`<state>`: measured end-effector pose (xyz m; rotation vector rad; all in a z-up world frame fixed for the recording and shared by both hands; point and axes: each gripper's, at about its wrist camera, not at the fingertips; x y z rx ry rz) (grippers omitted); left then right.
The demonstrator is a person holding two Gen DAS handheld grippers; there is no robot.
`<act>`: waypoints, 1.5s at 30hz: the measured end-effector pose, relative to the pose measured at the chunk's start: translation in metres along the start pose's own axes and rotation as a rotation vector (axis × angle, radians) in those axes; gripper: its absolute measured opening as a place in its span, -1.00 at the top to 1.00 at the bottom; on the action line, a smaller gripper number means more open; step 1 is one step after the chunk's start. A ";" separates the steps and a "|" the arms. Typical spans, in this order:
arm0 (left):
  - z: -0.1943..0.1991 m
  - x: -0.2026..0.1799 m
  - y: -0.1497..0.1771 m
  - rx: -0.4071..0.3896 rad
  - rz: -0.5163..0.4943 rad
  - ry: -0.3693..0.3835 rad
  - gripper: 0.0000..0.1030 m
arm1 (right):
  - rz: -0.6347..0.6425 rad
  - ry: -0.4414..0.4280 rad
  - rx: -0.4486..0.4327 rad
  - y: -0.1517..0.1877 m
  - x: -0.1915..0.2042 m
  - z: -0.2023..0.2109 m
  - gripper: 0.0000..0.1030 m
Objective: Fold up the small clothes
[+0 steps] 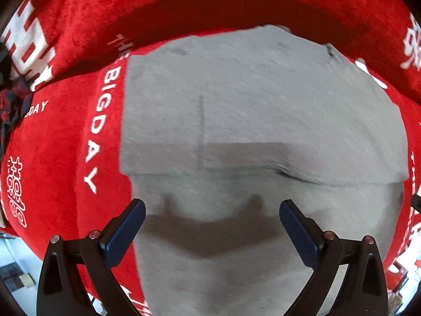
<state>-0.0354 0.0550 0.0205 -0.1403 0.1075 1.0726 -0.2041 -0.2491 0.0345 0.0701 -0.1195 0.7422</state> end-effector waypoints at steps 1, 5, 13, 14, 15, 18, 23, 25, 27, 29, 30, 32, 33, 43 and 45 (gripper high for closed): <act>-0.001 -0.004 0.002 0.006 -0.003 0.004 -0.98 | -0.005 -0.006 0.009 0.002 -0.001 -0.001 0.81; -0.004 -0.019 0.008 0.025 -0.020 0.009 -0.98 | -0.031 -0.021 0.037 0.011 -0.009 -0.004 0.81; 0.000 -0.042 0.019 0.036 -0.021 -0.003 -0.98 | -0.026 -0.064 0.077 0.016 -0.017 -0.007 0.80; 0.001 -0.045 0.020 0.035 -0.020 -0.004 -0.98 | -0.023 -0.069 0.080 0.016 -0.018 -0.007 0.80; 0.001 -0.048 0.021 0.033 -0.018 -0.004 -0.98 | -0.019 -0.073 0.081 0.016 -0.019 -0.007 0.80; 0.004 -0.058 0.028 0.023 -0.011 -0.009 -0.98 | 0.002 -0.094 0.074 0.017 -0.023 -0.006 0.80; 0.003 -0.065 0.041 0.019 0.030 -0.008 -0.98 | 0.027 -0.130 0.101 0.021 -0.029 -0.012 0.80; 0.002 -0.067 0.049 0.030 0.041 -0.006 -0.98 | 0.037 -0.132 0.111 0.023 -0.030 -0.013 0.80; 0.001 -0.069 0.055 0.038 0.044 -0.008 -0.98 | 0.046 -0.133 0.113 0.025 -0.030 -0.013 0.67; 0.003 -0.071 0.060 0.038 0.046 -0.008 -0.98 | 0.051 -0.136 0.117 0.027 -0.030 -0.013 0.15; 0.004 -0.071 0.063 0.038 0.047 -0.006 -0.98 | 0.054 -0.141 0.118 0.029 -0.030 -0.012 0.00; 0.005 -0.072 0.067 0.036 0.043 -0.004 -0.98 | 0.060 -0.141 0.121 0.032 -0.029 -0.013 0.00; 0.006 -0.071 0.069 0.035 0.038 -0.004 -0.98 | 0.060 -0.142 0.123 0.035 -0.028 -0.013 0.00; 0.016 -0.045 0.109 0.026 0.020 0.019 -0.98 | 0.053 -0.158 0.124 0.080 -0.007 -0.014 0.00; 0.020 -0.038 0.121 0.027 0.012 0.027 -0.98 | 0.065 -0.146 0.125 0.094 -0.001 -0.012 0.00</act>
Point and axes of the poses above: each gripper's, at about its wrist camera, not at the fingertips, and z roughly against the way its jaws point, x to its left, y to its underside, and after that the axes turned 10 degrees about y, right-handed
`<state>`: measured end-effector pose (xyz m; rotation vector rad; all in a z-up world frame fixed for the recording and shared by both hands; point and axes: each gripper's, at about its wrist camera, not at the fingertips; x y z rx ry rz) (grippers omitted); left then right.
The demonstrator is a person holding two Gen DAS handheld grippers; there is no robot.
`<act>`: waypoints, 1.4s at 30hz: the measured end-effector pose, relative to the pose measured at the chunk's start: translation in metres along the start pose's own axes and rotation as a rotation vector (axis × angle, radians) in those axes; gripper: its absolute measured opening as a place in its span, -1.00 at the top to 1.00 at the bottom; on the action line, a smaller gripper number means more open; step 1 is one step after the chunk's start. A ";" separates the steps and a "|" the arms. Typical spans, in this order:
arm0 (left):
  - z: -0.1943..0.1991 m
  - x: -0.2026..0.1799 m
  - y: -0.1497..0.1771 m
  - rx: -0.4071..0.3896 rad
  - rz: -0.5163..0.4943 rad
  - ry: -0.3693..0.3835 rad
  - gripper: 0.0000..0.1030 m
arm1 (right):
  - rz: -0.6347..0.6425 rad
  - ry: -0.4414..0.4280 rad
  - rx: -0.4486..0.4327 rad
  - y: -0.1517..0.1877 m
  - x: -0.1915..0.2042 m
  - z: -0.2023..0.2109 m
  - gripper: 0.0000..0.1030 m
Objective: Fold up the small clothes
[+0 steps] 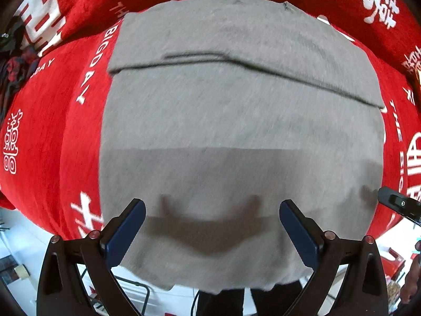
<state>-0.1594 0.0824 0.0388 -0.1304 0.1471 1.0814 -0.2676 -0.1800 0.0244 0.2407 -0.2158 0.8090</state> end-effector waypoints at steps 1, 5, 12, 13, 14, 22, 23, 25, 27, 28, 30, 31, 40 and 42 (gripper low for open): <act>0.002 0.005 0.006 -0.002 -0.004 0.009 -0.98 | 0.006 0.003 0.002 0.006 0.003 0.001 0.00; 0.009 0.028 0.030 0.000 0.003 0.033 -0.98 | 0.039 0.018 0.008 0.034 0.010 0.003 0.00; 0.018 0.066 0.064 -0.053 0.008 0.067 -0.98 | 0.021 -0.044 0.052 0.074 -0.006 -0.006 -0.03; 0.017 0.071 0.070 -0.044 0.014 0.077 -0.98 | 0.018 -0.052 0.069 0.078 -0.009 -0.009 -0.10; 0.015 0.076 0.075 -0.031 0.025 0.089 -0.98 | 0.015 -0.050 0.086 0.085 -0.013 -0.013 -0.11; -0.030 0.122 0.117 0.080 0.167 0.169 -0.98 | 0.016 0.052 0.164 0.126 -0.047 -0.054 -0.11; -0.036 0.125 0.120 0.095 0.178 0.187 -0.98 | 0.020 0.062 0.168 0.128 -0.051 -0.062 -0.11; -0.050 0.130 0.129 0.119 0.199 0.224 -0.98 | 0.036 0.077 0.179 0.131 -0.054 -0.075 -0.11; -0.062 0.131 0.134 0.137 0.200 0.245 -0.98 | 0.063 0.079 0.177 0.133 -0.053 -0.086 -0.11; -0.064 0.131 0.137 0.140 0.199 0.250 -0.97 | 0.076 0.076 0.174 0.133 -0.052 -0.089 -0.11; -0.066 0.127 0.138 0.134 0.200 0.276 -0.77 | 0.098 0.065 0.164 0.132 -0.048 -0.095 -0.12; -0.067 0.123 0.134 0.133 0.203 0.279 -0.73 | 0.103 0.060 0.168 0.132 -0.047 -0.098 -0.14; -0.033 0.109 0.138 0.096 0.142 0.391 0.78 | -0.037 -0.140 0.181 0.135 -0.045 -0.068 0.87; -0.011 0.109 0.127 0.056 0.138 0.448 0.78 | -0.058 -0.200 0.158 0.130 -0.040 -0.051 0.87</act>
Point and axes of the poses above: each gripper's, at about its wrist camera, not at the fingertips, and z roughly against the way its jaws point, x to its left, y to its underside, and after that the axes turned 10 degrees about y, right-handed
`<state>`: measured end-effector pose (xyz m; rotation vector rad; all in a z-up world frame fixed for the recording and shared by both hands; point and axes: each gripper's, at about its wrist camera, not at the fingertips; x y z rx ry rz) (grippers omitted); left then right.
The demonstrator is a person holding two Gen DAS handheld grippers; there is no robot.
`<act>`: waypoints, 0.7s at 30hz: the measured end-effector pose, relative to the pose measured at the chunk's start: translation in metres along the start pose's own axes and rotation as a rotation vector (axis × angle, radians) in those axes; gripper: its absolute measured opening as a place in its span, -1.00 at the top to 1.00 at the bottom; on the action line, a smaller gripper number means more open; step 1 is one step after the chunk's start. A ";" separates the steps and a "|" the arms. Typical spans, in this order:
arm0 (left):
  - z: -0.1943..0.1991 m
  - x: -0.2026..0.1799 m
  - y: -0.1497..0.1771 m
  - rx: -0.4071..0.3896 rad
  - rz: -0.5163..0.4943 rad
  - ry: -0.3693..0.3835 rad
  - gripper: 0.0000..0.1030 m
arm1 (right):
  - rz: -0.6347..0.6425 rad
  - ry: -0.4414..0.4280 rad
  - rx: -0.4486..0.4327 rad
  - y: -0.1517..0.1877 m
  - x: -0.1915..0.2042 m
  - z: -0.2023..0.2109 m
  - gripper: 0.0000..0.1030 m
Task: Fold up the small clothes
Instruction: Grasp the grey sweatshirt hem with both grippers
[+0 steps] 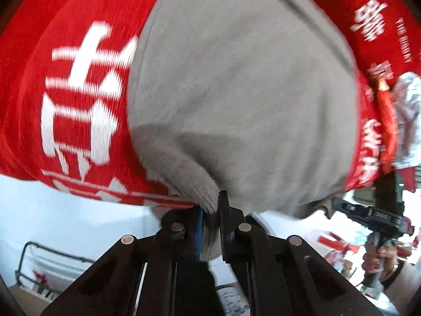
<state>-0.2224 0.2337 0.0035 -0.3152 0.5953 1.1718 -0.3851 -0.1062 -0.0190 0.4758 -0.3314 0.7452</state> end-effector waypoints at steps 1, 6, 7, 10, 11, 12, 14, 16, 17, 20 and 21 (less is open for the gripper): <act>0.009 -0.006 -0.004 -0.020 -0.013 0.017 0.78 | -0.004 -0.029 -0.013 -0.002 0.004 0.008 0.87; 0.043 -0.036 -0.043 -0.114 -0.091 0.066 0.78 | -0.002 -0.124 -0.111 -0.019 0.033 0.048 0.88; 0.046 -0.038 -0.055 -0.124 -0.104 0.066 0.78 | -0.004 -0.146 -0.136 -0.027 0.038 0.057 0.88; 0.052 -0.047 -0.086 -0.158 -0.130 0.060 0.78 | -0.001 -0.183 -0.177 -0.051 0.053 0.067 0.88; 0.053 -0.051 -0.099 -0.174 -0.129 0.057 0.78 | 0.001 -0.190 -0.189 -0.063 0.057 0.070 0.88; 0.058 -0.050 -0.107 -0.188 -0.126 0.062 0.78 | 0.002 -0.197 -0.196 -0.073 0.061 0.073 0.88; 0.062 -0.057 -0.125 -0.219 -0.126 0.074 0.78 | 0.006 -0.211 -0.210 -0.095 0.067 0.077 0.88; 0.072 -0.064 -0.151 -0.249 -0.136 0.082 0.78 | 0.002 -0.229 -0.222 -0.115 0.072 0.084 0.89; 0.077 -0.068 -0.160 -0.264 -0.144 0.081 0.78 | 0.001 -0.240 -0.228 -0.124 0.074 0.087 0.89; 0.082 -0.084 -0.189 -0.298 -0.167 0.060 0.78 | 0.014 -0.267 -0.241 -0.149 0.086 0.099 0.90; 0.084 -0.088 -0.199 -0.302 -0.177 0.039 0.78 | 0.018 -0.275 -0.244 -0.159 0.089 0.104 0.90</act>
Point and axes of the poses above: each gripper's, at about its wrist camera, not at the fingertips, and z roughly against the way its jaws point, x to its left, y to its underside, and after that the axes turned 10 degrees about y, right-handed
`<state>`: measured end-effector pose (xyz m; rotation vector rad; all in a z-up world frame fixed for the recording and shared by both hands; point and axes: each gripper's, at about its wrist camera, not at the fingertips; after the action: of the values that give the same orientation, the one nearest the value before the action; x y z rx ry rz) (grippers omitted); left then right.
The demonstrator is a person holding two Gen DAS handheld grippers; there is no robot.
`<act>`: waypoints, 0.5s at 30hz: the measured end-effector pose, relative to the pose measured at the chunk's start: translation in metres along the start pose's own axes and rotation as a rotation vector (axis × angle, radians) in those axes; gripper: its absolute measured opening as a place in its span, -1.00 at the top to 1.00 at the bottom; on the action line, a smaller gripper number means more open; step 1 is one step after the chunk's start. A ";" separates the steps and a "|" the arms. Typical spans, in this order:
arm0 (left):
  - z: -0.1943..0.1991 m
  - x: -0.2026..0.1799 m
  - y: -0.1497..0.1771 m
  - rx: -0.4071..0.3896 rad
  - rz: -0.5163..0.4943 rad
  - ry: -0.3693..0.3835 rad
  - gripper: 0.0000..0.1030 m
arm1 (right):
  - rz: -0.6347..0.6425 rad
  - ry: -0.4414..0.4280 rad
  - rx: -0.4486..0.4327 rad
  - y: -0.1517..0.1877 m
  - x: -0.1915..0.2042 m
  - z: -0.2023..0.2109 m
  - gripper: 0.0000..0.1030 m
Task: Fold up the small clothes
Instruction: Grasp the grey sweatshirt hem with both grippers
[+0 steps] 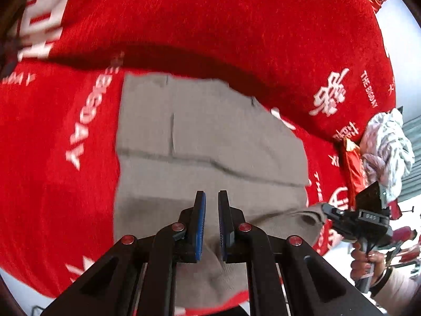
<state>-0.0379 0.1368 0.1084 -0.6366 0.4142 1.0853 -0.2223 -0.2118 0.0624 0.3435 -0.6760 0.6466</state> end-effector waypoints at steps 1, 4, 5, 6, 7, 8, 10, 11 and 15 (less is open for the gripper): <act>-0.001 -0.001 -0.006 0.002 -0.014 -0.026 0.78 | 0.000 -0.005 0.000 -0.007 0.001 0.001 0.90; -0.008 -0.002 -0.007 0.050 -0.067 -0.113 0.76 | 0.030 0.026 0.015 -0.028 0.006 -0.003 0.90; -0.014 -0.002 -0.004 0.088 -0.076 -0.130 0.76 | 0.033 0.043 0.033 -0.032 0.005 -0.008 0.90; -0.018 0.001 0.002 0.123 -0.084 -0.146 0.76 | 0.025 0.055 0.049 -0.034 0.002 -0.017 0.90; -0.024 0.002 0.008 0.158 -0.093 -0.161 0.76 | 0.011 0.072 0.066 -0.037 -0.003 -0.023 0.90; -0.029 0.003 0.014 0.195 -0.106 -0.177 0.70 | -0.005 0.090 0.083 -0.039 -0.009 -0.029 0.90; -0.038 0.003 0.030 0.264 -0.137 -0.217 -0.07 | -0.042 0.110 0.105 -0.042 -0.022 -0.037 0.90; -0.038 0.000 0.038 0.264 -0.162 -0.235 -0.33 | -0.062 0.125 0.119 -0.043 -0.027 -0.041 0.89; -0.039 -0.011 0.056 0.337 -0.231 -0.219 -0.33 | -0.050 0.216 0.177 -0.047 -0.035 -0.046 0.81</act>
<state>-0.0933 0.1212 0.0702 -0.2559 0.3146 0.8294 -0.1908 -0.2402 0.0006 0.4463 -0.4038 0.6868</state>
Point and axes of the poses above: each gripper's, at about its wrist camera, not at the fingertips, and z roughly against the way its jaws point, x to its left, y to its underside, and after that the axes turned 10 degrees about y, right-handed
